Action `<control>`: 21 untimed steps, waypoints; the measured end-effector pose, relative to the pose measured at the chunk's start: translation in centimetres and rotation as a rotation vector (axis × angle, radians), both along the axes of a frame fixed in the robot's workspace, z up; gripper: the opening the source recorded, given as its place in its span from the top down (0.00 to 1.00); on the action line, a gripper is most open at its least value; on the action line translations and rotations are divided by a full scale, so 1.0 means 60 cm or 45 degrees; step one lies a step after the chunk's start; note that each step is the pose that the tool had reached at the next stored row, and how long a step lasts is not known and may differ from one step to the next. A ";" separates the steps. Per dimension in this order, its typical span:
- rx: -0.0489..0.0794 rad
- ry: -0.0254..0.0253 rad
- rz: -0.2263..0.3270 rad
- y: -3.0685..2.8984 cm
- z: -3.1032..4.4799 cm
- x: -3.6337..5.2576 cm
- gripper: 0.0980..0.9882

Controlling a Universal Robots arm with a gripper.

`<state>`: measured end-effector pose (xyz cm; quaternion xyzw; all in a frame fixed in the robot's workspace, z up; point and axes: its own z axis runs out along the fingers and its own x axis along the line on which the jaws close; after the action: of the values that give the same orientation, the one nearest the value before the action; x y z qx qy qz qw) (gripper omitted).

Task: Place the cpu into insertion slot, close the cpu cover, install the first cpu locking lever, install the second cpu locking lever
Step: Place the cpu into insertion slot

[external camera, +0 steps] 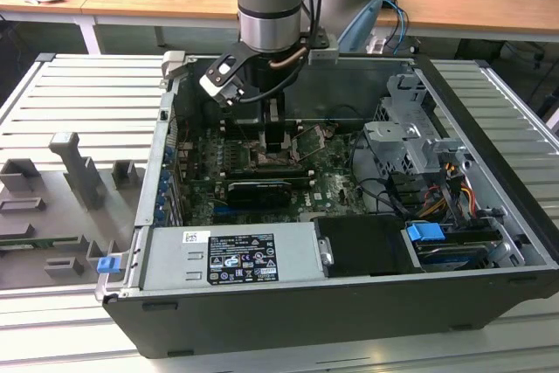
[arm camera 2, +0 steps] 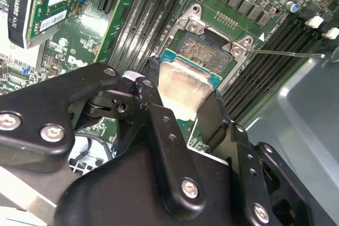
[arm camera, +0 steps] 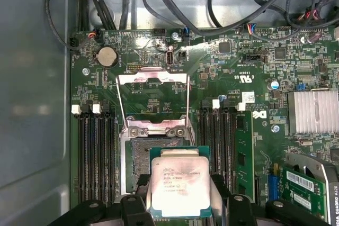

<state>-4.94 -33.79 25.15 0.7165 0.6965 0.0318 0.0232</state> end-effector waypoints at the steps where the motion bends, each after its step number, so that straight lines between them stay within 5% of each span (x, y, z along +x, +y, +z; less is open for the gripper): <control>1: 0.000 0.0001 0.000 0.0000 0.000 0.000 0.52; 21: 0.000 0.0000 0.001 0.0144 -0.019 0.000 0.52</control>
<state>-4.93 -32.93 24.03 0.7163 0.6967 0.0318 0.0232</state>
